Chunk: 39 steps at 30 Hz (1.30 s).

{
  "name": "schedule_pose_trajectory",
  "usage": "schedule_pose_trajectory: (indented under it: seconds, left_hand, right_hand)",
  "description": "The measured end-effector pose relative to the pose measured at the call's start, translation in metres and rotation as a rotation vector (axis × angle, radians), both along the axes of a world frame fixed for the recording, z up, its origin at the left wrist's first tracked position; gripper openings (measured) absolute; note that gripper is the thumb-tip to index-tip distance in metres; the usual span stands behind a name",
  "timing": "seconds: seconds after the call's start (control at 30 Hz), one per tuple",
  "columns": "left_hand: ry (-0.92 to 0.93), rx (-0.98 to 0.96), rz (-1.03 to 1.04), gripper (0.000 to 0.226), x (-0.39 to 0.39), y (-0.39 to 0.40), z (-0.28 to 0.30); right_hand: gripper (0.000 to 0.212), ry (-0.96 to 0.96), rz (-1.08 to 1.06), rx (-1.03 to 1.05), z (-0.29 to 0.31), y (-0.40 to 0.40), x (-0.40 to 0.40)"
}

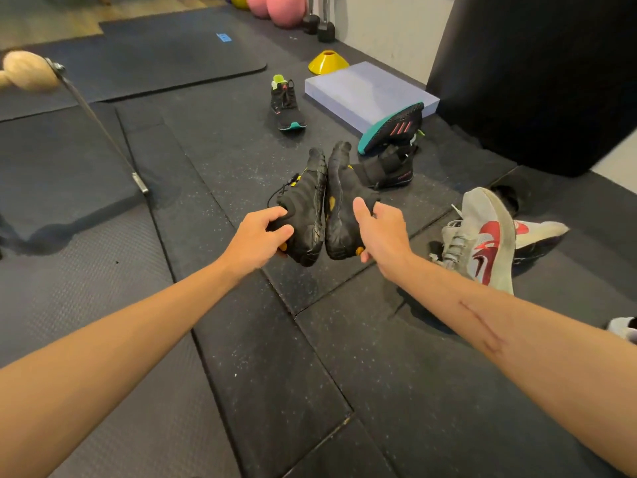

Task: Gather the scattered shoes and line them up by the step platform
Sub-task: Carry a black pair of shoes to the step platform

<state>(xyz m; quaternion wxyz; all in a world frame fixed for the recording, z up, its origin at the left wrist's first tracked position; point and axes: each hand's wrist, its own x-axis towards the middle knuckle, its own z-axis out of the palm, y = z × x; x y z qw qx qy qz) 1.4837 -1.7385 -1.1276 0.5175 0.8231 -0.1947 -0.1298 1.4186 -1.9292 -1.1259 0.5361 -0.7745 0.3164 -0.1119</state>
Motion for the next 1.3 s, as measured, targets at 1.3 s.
schedule_pose_trajectory:
  seconds: [1.3]
  left_hand:
    - [-0.671, 1.047, -0.101, 0.011, -0.056, -0.048, 0.738]
  right_hand:
    - [0.056, 0.204, 0.874, -0.400, 0.717, -0.017, -0.030]
